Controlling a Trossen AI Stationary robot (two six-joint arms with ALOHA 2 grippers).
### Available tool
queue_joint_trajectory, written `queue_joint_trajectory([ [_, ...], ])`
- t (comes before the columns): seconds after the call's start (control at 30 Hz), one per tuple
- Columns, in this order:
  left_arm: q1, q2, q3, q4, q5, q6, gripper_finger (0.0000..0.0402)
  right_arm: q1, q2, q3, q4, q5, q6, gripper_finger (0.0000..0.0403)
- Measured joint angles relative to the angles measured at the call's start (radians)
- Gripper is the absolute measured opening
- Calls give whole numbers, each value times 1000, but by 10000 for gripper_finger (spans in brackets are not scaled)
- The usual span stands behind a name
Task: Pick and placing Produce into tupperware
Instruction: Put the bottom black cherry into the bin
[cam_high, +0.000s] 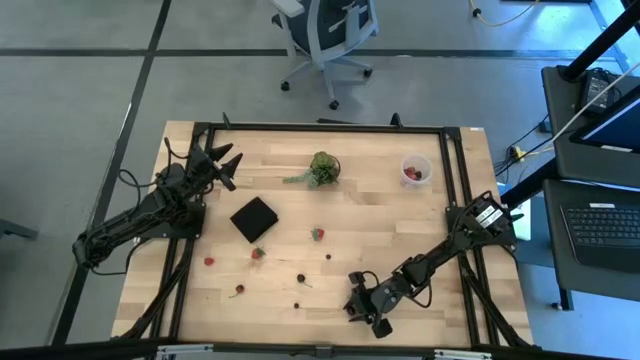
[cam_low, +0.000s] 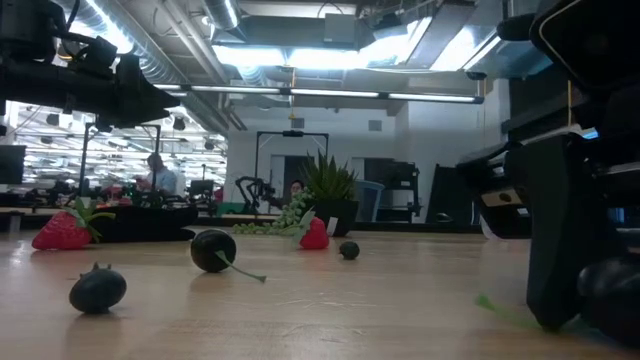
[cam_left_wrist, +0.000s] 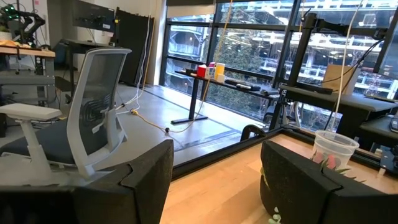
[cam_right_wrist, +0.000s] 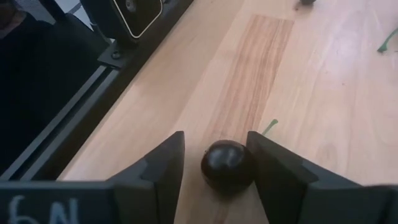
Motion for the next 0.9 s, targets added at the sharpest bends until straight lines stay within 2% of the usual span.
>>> queue_joint_trajectory([
  [0.2, 0, 0, 0, 0, 0, 0, 236, 0, 0, 0, 0, 1, -1, 168],
  [0.43, 0, 0, 0, 0, 0, 0, 236, 0, 0, 0, -2, 3, -48, 113],
  [0.67, 0, 0, 0, 0, 0, 0, 236, -5, -1, 0, -2, 9, -49, 112],
  [0.9, 0, 0, 0, -2, 0, 0, 236, -49, -60, -1, -106, 27, 63, 119],
])
